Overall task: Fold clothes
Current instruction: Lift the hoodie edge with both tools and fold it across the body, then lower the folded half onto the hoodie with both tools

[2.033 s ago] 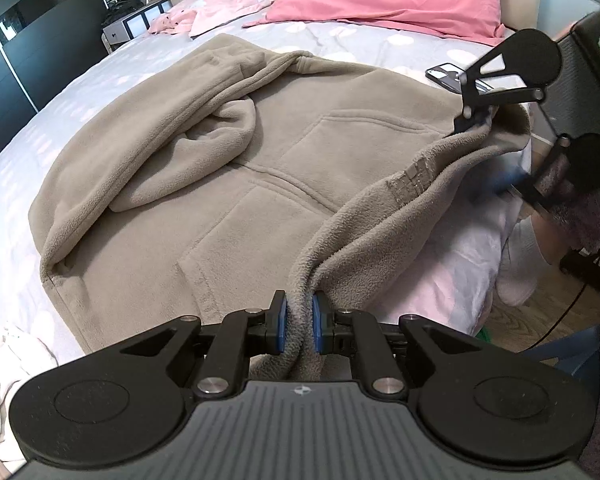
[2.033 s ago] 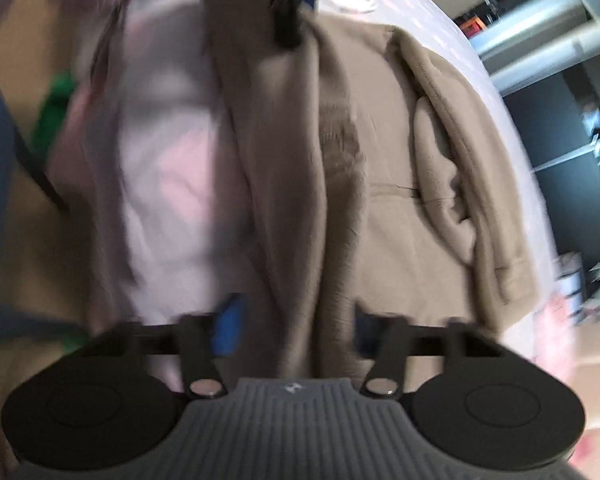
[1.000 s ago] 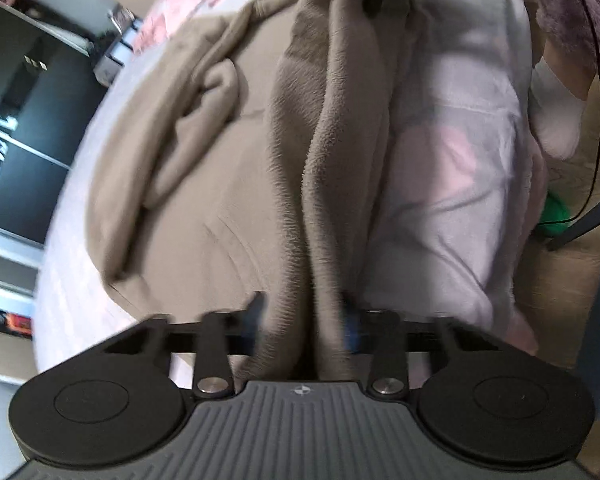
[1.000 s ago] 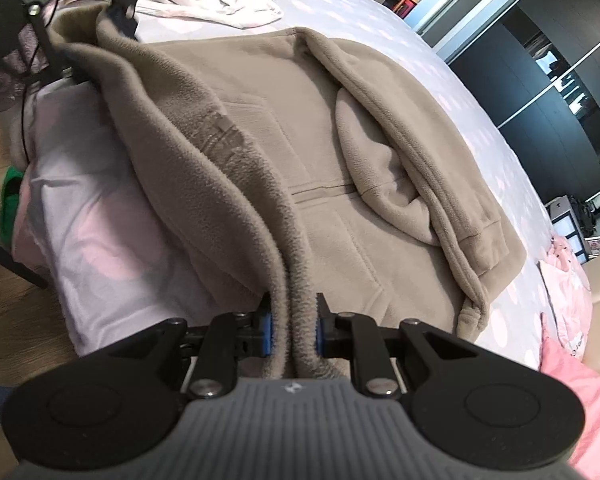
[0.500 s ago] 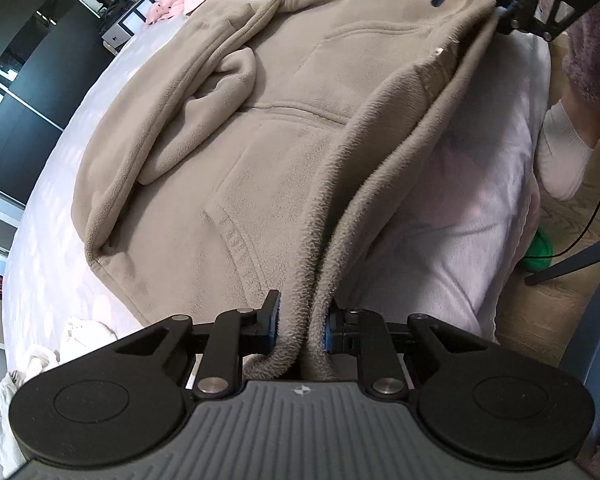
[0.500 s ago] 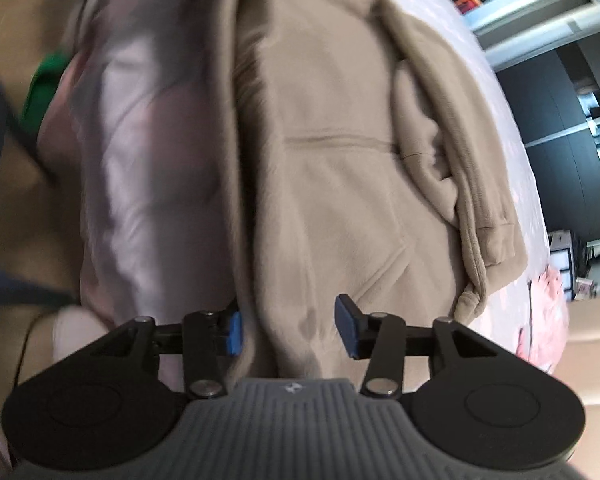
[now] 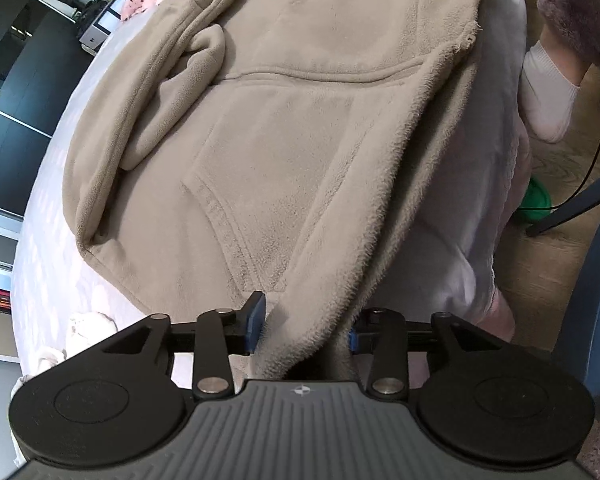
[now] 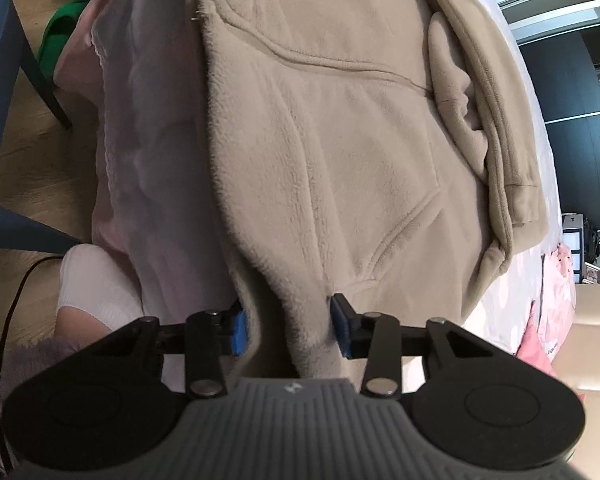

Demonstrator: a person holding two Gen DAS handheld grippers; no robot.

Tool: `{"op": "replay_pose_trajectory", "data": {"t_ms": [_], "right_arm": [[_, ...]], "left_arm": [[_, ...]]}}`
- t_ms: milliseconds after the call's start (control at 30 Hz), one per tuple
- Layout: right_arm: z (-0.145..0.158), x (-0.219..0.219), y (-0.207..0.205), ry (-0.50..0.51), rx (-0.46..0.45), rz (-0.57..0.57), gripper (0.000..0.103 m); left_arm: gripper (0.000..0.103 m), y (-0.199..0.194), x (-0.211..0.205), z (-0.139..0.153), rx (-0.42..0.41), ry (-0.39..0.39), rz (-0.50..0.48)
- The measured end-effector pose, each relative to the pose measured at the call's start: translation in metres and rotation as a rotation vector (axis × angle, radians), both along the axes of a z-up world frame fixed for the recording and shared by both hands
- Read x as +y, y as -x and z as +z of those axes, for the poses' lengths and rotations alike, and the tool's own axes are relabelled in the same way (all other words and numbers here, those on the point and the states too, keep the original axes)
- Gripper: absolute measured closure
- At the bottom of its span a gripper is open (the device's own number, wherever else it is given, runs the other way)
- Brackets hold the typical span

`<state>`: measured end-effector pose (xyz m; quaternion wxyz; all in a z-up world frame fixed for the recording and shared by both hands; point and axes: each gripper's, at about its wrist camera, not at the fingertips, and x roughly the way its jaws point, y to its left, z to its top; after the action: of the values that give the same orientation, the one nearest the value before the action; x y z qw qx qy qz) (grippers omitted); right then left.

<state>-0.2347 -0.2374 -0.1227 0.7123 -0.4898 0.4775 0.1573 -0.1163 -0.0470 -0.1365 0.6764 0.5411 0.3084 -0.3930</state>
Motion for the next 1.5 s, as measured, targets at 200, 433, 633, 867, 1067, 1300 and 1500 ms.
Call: {"op": "replay_pose_trajectory", "data": {"t_ms": [200, 433, 633, 867, 1067, 1300, 1500], "right_arm": [[0.01, -0.002, 0.0, -0.016, -0.024, -0.032, 0.085], [0.037, -0.011, -0.014, -0.045, -0.14, -0.098, 0.088], [0.088, -0.027, -0.04, -0.11, -0.289, -0.175, 0.089], [0.141, -0.041, -0.089, -0.072, -0.419, -0.155, 0.089], [0.166, -0.067, -0.162, -0.09, -0.5, -0.208, 0.089], [0.163, -0.091, -0.261, -0.084, -0.509, -0.224, 0.089], [0.135, -0.118, -0.349, -0.151, -0.391, -0.254, 0.088]], "left_arm": [[0.087, -0.003, 0.003, 0.01, 0.003, 0.031, 0.014], [0.089, -0.021, 0.009, 0.043, 0.006, 0.165, 0.08], [0.09, -0.051, 0.011, 0.092, -0.003, 0.299, 0.137], [0.09, -0.101, 0.0, 0.145, -0.054, 0.363, 0.153], [0.09, -0.165, -0.033, 0.173, -0.122, 0.367, 0.155], [0.09, -0.254, -0.069, 0.168, -0.125, 0.32, 0.202], [0.09, -0.339, -0.081, 0.134, 0.023, 0.257, 0.282]]}}
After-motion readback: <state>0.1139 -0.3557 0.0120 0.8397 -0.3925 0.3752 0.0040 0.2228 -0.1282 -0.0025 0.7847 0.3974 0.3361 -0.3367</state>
